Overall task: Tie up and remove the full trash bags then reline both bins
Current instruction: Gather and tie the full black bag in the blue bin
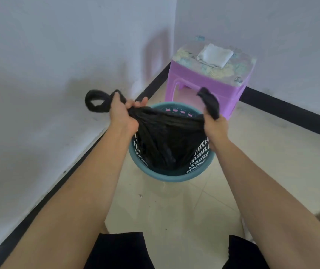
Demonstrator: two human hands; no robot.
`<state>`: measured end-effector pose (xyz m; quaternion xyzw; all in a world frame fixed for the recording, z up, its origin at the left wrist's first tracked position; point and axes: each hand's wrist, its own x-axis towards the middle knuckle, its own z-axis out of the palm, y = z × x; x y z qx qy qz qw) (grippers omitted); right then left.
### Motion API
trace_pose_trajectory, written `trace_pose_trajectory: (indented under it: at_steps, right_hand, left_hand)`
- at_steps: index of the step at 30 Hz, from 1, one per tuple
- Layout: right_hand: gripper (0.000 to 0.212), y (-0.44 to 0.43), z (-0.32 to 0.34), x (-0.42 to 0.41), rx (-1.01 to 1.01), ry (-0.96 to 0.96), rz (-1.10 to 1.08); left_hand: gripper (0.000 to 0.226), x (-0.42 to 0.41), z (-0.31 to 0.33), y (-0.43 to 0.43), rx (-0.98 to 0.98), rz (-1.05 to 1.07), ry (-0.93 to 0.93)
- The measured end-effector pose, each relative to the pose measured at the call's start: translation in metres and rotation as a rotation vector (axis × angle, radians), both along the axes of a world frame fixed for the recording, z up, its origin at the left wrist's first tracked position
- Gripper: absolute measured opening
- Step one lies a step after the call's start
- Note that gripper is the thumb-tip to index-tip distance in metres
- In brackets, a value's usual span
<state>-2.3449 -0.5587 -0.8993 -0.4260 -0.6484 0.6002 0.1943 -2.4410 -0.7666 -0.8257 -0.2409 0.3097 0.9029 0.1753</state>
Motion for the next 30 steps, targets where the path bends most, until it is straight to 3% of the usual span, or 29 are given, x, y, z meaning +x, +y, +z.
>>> trace_pose_trajectory:
  at_steps: [2, 4, 7, 10, 12, 14, 15, 16, 18, 21, 24, 26, 30]
  right_hand:
    - [0.030, 0.008, 0.005, 0.007, -0.097, 0.034, -0.124]
    - [0.026, 0.007, 0.011, 0.009, -0.091, 0.062, -0.115]
    - [0.028, -0.005, 0.022, 0.012, 0.058, -0.008, 0.190]
    - [0.022, -0.023, 0.031, 0.012, 0.216, -0.051, 0.518]
    - [0.022, -0.039, 0.036, 0.008, 0.289, 0.048, 0.658]
    - [0.015, -0.051, 0.035, 0.001, 0.374, 0.088, 0.810]
    - [0.013, -0.053, 0.032, -0.002, 0.438, 0.045, 0.871]
    - [0.012, -0.053, 0.029, -0.003, 0.507, -0.021, 0.911]
    - [0.014, -0.047, 0.019, 0.002, 0.586, -0.137, 0.929]
    - [0.012, -0.036, 0.006, 0.017, 0.620, -0.095, 0.944]
    - [0.025, -0.030, -0.004, 0.026, 0.649, -0.035, 0.984]
    - [0.026, -0.029, -0.008, 0.026, 0.590, -0.013, 0.948]
    - [0.023, -0.038, -0.004, 0.023, 0.274, 0.083, 0.547]
  left_hand:
    - [0.038, 0.000, 0.002, -0.012, 0.052, 0.013, -0.036]
    - [0.033, 0.004, -0.004, -0.016, -0.038, -0.107, 0.022]
    - [0.017, 0.014, -0.009, -0.014, -0.262, -0.355, 0.209]
    - [0.037, 0.025, -0.010, -0.013, -0.541, -0.593, 0.406]
    - [0.037, 0.032, -0.013, -0.012, -0.583, -0.707, 0.509]
    - [0.007, 0.036, -0.013, -0.010, -0.613, -0.714, 0.557]
    - [0.016, 0.034, -0.013, -0.009, -0.626, -0.648, 0.524]
    - [0.032, 0.030, -0.014, -0.009, -0.619, -0.566, 0.457]
    - [0.040, 0.022, -0.010, -0.014, -0.512, -0.410, 0.344]
    - [0.032, 0.005, -0.012, -0.031, -0.459, -0.306, 0.259]
    - [0.013, -0.003, -0.017, -0.039, -0.382, -0.377, 0.315]
    - [0.017, -0.003, -0.019, -0.039, -0.239, -0.429, 0.297]
    - [0.021, 0.004, -0.023, -0.033, -0.120, -0.438, 0.215]
